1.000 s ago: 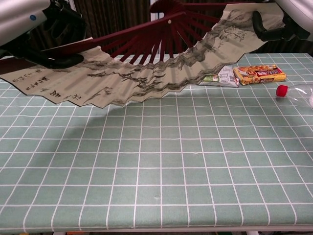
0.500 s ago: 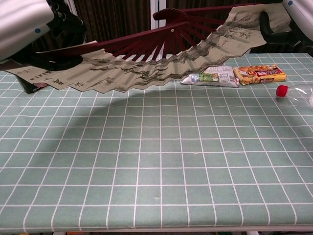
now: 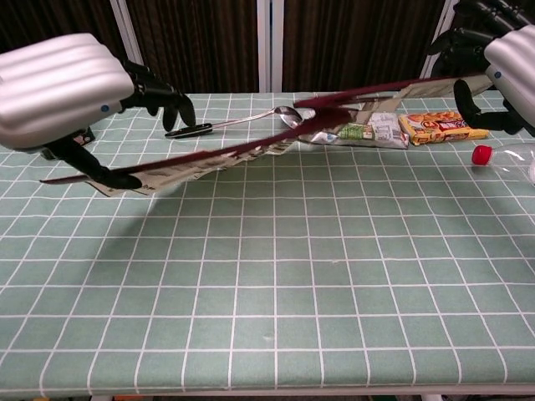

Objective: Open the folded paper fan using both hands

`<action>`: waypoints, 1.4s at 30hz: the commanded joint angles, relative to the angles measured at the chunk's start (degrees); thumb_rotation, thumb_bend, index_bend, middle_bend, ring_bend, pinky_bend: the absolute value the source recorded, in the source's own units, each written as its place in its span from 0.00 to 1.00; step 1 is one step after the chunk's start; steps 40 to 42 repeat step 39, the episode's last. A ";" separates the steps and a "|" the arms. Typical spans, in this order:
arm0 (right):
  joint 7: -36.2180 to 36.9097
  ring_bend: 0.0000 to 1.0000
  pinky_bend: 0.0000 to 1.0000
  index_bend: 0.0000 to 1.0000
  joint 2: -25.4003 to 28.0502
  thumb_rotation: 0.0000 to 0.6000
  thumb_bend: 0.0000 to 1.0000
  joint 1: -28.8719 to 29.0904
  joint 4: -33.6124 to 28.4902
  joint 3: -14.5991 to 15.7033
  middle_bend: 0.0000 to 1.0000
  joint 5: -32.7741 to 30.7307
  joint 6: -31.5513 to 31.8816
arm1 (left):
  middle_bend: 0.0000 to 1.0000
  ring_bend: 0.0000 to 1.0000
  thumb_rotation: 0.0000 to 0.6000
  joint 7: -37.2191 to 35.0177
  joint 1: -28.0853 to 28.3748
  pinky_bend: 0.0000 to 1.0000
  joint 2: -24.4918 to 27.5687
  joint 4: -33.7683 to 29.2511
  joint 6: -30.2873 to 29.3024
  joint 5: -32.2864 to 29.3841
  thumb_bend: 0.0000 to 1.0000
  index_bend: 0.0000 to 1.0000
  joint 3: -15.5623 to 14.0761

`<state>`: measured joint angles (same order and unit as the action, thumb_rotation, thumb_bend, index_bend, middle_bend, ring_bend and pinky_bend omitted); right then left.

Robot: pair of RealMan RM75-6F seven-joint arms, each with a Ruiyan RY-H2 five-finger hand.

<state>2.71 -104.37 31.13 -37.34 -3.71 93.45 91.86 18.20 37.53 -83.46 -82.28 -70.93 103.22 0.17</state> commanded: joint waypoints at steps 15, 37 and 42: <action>-8.83 0.00 0.00 0.00 12.27 1.00 0.16 -4.32 -23.42 0.57 0.00 -5.89 -12.11 | 0.09 0.05 1.00 1.80 0.80 0.22 8.24 -15.36 14.56 -18.06 0.00 0.05 1.88; 5.86 0.00 0.00 0.00 38.26 1.00 0.27 -19.14 -47.61 1.57 0.04 -15.27 -9.84 | 0.15 0.10 1.00 -13.08 -28.87 0.21 9.78 -4.00 -22.34 -27.92 0.00 0.15 1.63; 5.94 0.00 0.00 0.00 38.60 1.00 0.27 -20.89 -48.36 1.74 0.05 -14.92 -7.84 | 0.15 0.10 1.00 -12.95 -30.85 0.21 10.27 -5.37 -23.65 -26.46 0.00 0.15 0.06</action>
